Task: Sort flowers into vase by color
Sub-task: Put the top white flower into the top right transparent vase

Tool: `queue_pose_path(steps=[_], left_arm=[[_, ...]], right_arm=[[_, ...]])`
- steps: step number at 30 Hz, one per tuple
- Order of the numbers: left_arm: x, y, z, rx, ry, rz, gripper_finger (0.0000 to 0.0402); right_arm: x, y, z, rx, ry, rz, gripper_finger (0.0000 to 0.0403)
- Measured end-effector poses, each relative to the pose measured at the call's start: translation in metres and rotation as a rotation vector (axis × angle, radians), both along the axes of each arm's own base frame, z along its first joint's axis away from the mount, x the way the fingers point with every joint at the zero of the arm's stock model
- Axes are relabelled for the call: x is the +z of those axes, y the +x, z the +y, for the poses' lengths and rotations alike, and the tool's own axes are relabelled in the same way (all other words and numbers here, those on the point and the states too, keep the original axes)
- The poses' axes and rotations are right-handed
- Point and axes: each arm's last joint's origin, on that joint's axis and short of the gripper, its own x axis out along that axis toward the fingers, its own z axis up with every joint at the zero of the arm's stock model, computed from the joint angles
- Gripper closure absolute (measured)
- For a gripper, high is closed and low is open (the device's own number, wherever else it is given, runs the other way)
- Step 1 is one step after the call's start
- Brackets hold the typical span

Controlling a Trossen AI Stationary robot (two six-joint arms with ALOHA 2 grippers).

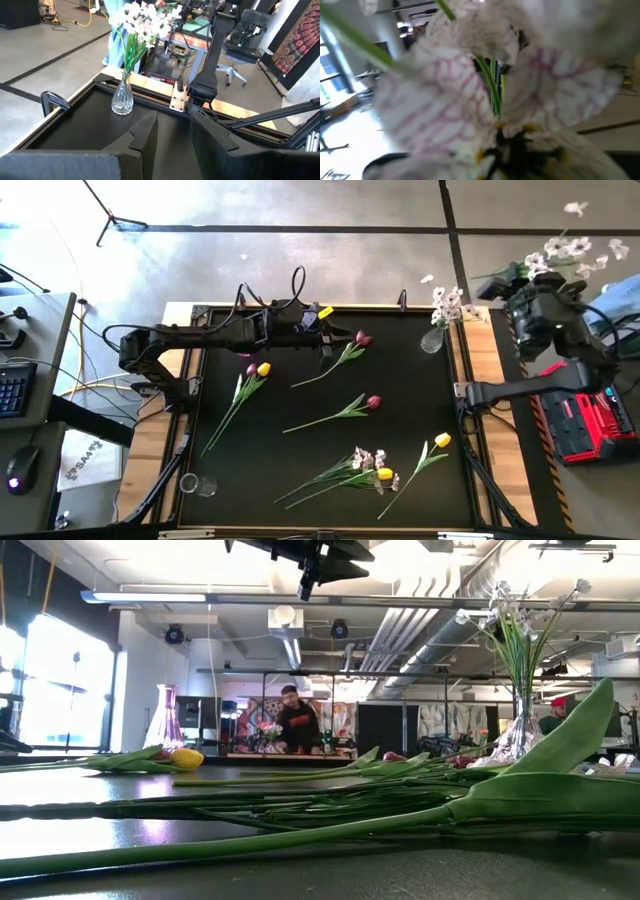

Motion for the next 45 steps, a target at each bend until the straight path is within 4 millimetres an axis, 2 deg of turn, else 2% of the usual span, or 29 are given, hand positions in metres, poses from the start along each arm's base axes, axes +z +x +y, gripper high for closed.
queue_pose_path(steps=[4,13,20,26,32,40,45], left_arm=[[-0.001,0.0,0.0,0.0,-0.001,0.007,0.0296],[-0.001,0.0,0.0,-0.001,-0.002,0.009,0.0296],[-0.001,0.0,0.0,-0.001,-0.002,0.009,0.0296],[-0.006,0.002,0.0,-0.001,-0.007,0.031,0.0296],[-0.008,0.002,0.0,-0.003,-0.012,0.049,0.0296],[-0.008,0.002,-0.001,-0.003,-0.019,0.047,0.0296],[-0.008,0.001,0.0,-0.006,0.006,0.05,0.0296]], right_arm=[[-0.019,-0.009,-0.005,-0.041,0.029,-0.003,0.0403],[-0.067,-0.015,-0.013,-0.047,0.292,0.009,0.0403],[-0.111,0.001,-0.021,-0.11,0.335,0.088,0.0403],[-0.136,0.019,-0.029,-0.09,0.319,0.026,0.0403],[-0.137,0.026,-0.03,-0.051,0.308,-0.036,0.0403],[-0.11,0.02,-0.028,-0.017,0.283,-0.042,0.0403],[-0.102,0.018,-0.026,0.042,0.323,-0.047,0.0403]])
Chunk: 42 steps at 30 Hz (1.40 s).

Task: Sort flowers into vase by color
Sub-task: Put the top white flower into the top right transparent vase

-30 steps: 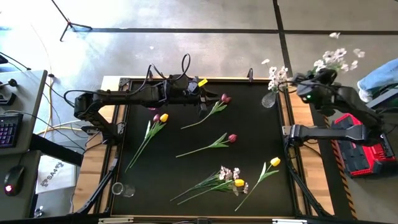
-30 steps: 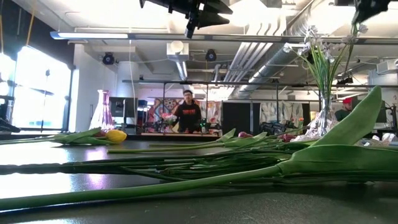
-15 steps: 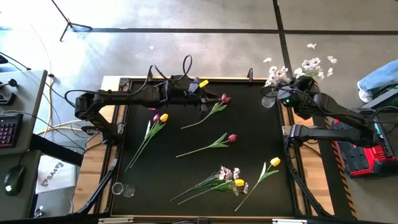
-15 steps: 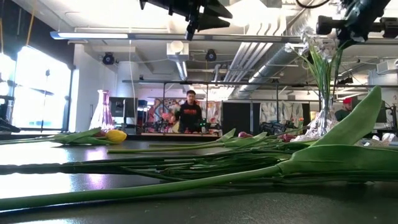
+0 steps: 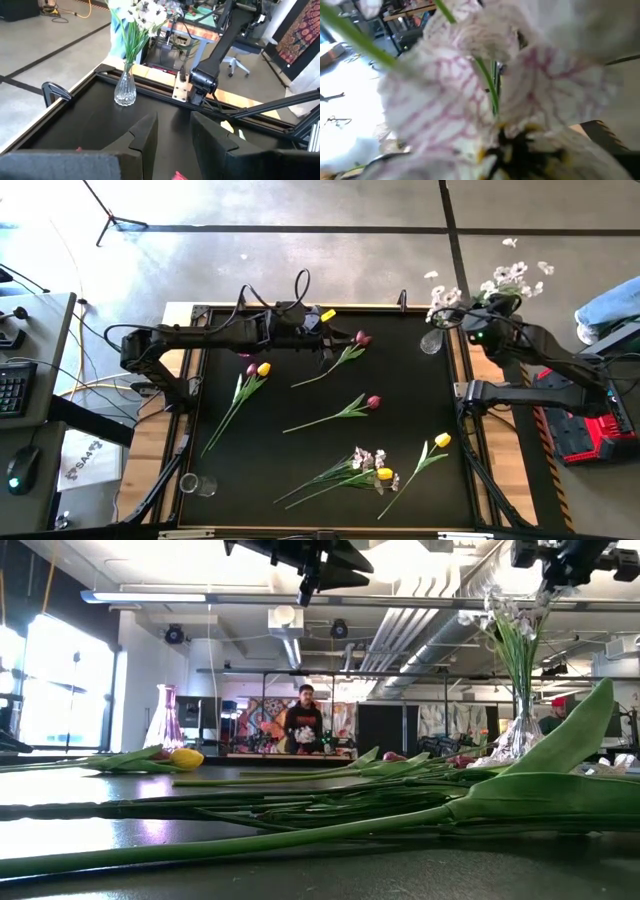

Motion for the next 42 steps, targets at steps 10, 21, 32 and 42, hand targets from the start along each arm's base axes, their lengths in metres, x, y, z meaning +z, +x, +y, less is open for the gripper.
queue_pose_path(steps=[10,21,32,42], left_arm=[[-0.007,0.006,0.002,0.001,0.003,0.007,0.0296],[-0.017,0.014,0.003,-0.011,-0.025,0.01,0.0296],[-0.017,0.014,0.003,-0.012,-0.025,0.009,0.0296],[-0.017,0.014,0.002,-0.014,-0.024,0.008,0.0296]], right_arm=[[-0.011,-0.002,-0.003,-0.032,0.063,0.085,0.0403],[-0.033,0.012,-0.01,-0.036,0.106,0.136,0.0403],[-0.074,0.031,-0.018,-0.041,0.168,0.255,0.0402],[-0.083,0.036,-0.02,-0.061,0.168,0.306,0.0402]])
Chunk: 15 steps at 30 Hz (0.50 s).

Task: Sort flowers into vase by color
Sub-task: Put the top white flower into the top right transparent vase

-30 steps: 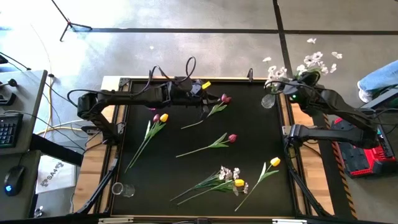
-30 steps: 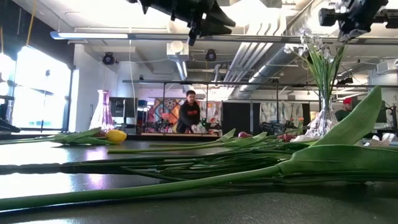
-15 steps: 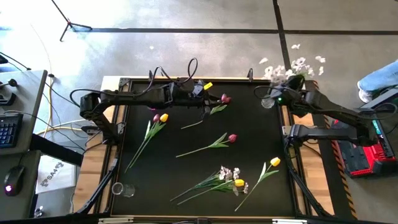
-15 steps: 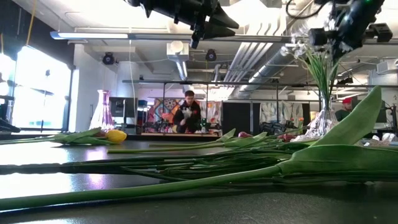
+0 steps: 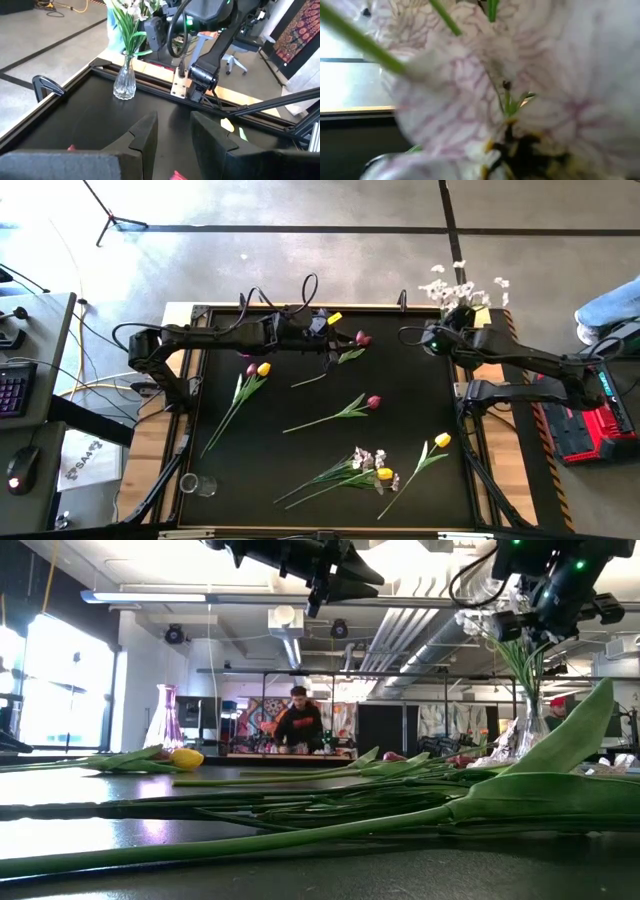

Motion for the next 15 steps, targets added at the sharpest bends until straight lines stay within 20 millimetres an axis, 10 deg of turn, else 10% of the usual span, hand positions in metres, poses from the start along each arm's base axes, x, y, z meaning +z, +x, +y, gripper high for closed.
queue_pose_path(steps=[15], left_arm=[[-0.004,-0.001,-0.002,-0.027,-0.017,0.04,0.0296]], right_arm=[[0.044,-0.005,0.003,0.071,0.023,-0.013,0.0274]])
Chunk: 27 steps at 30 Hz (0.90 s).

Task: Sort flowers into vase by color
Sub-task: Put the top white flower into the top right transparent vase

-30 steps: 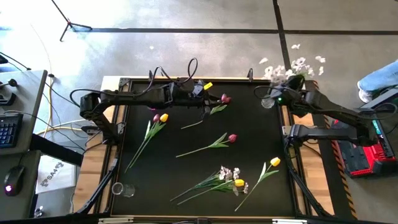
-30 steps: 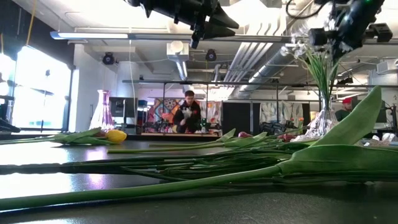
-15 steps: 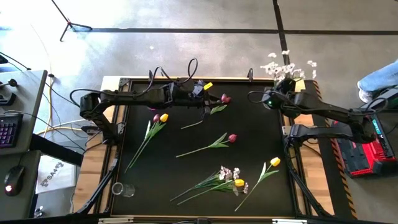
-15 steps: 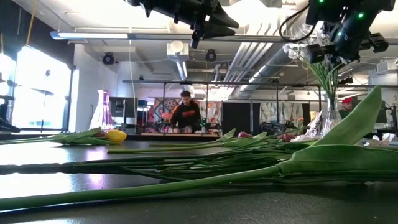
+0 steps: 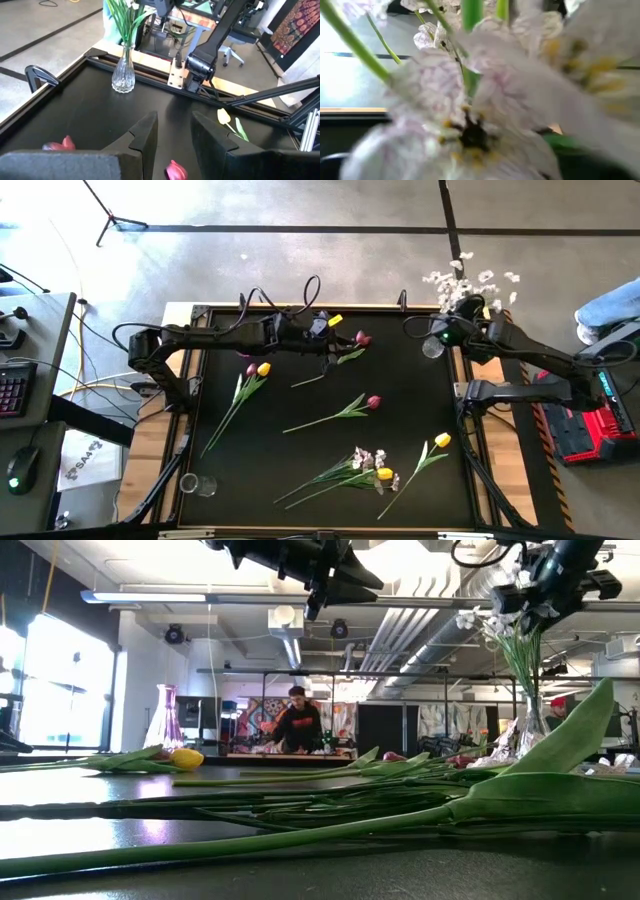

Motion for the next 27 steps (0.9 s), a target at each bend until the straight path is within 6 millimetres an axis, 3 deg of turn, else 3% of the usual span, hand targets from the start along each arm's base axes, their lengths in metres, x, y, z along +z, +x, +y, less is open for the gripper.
queue_pose_path(steps=[5,11,19,27], left_arm=[[0.0,0.001,-0.003,-0.01,0.0,0.0,0.0296],[-0.001,0.001,-0.005,-0.022,-0.003,0.007,0.0296],[-0.002,0.0,-0.004,-0.018,-0.004,0.017,0.0296],[-0.002,0.0,-0.003,-0.019,0.01,0.021,0.0296]], right_arm=[[0.003,-0.001,0.001,0.002,0.005,-0.038,0.0218],[0.008,-0.009,0.005,0.024,0.011,-0.114,0.0185],[0.015,-0.025,0.014,0.057,0.022,-0.222,0.0174],[0.021,-0.04,0.021,0.085,0.014,-0.313,0.0191]])
